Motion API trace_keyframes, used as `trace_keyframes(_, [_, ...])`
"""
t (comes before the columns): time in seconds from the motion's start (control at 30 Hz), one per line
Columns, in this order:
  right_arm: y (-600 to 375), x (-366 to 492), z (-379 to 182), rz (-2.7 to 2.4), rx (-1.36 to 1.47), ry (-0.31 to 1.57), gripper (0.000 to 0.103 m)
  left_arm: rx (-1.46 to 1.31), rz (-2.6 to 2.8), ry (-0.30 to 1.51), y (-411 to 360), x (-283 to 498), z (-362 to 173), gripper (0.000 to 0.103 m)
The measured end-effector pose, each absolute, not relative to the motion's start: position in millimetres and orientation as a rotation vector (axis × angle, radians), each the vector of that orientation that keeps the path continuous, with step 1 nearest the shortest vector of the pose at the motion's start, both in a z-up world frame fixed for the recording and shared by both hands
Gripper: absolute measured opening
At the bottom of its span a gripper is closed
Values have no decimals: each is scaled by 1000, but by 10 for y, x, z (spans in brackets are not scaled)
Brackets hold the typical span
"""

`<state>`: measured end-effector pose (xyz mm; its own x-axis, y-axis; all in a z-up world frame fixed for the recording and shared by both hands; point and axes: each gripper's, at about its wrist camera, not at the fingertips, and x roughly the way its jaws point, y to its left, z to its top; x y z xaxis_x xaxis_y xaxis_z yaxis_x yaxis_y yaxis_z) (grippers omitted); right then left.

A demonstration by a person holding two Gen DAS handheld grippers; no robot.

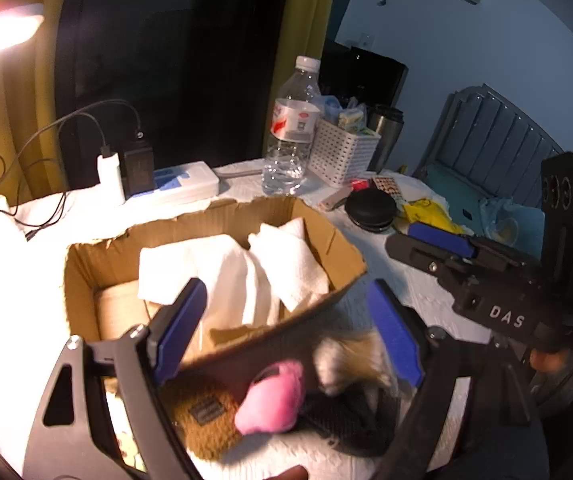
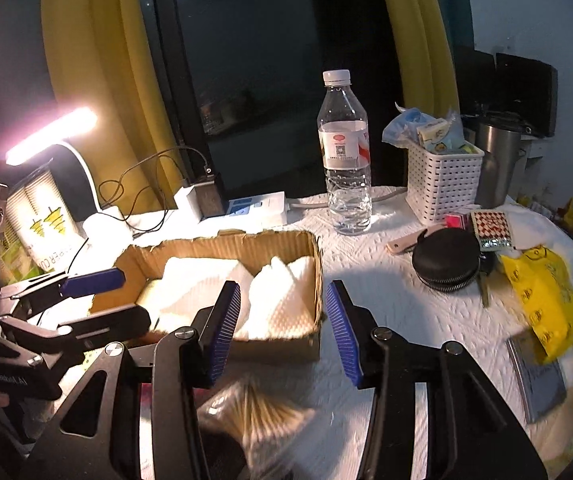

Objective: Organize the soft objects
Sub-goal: 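Grasp the pink plush heart with the left tool while the right grasps the cotton swab bag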

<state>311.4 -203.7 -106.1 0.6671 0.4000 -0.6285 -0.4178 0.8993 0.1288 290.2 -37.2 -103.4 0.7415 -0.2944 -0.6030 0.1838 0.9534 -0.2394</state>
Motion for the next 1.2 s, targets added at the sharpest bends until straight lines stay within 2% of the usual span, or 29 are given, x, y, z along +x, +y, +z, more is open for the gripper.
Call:
trace_keyframes(0.17, [-2030,2943,-1123,459,-38,717,48,-174,-260,694,-360,2719,-1089,83])
trace_keyframes(0.4, [-2034,2760,-1336,461,-42,764,56,-194,-250,725,-352,2523,-1284,84])
trace_keyframes(0.6, [-2053,2679,-1509,468,-37,803,56,-195,-248,757,-397,2451,-1436,84])
trace_keyframes(0.73, [-2050,2690,-1639,486,-30,839,64,-189,-242,771,-424,2455,-1495,84])
trace_keyframes(0.97, [-2052,2741,-1834,495,-14,888,67,-159,-218,788,-488,2535,-1581,83])
trace_keyframes(1.03, [-2060,2756,-1866,495,-4,894,73,-145,-215,790,-515,2561,-1607,83])
trace_keyframes(1.2, [-2062,2798,-1986,504,18,932,73,-111,-186,810,-562,2654,-1683,83])
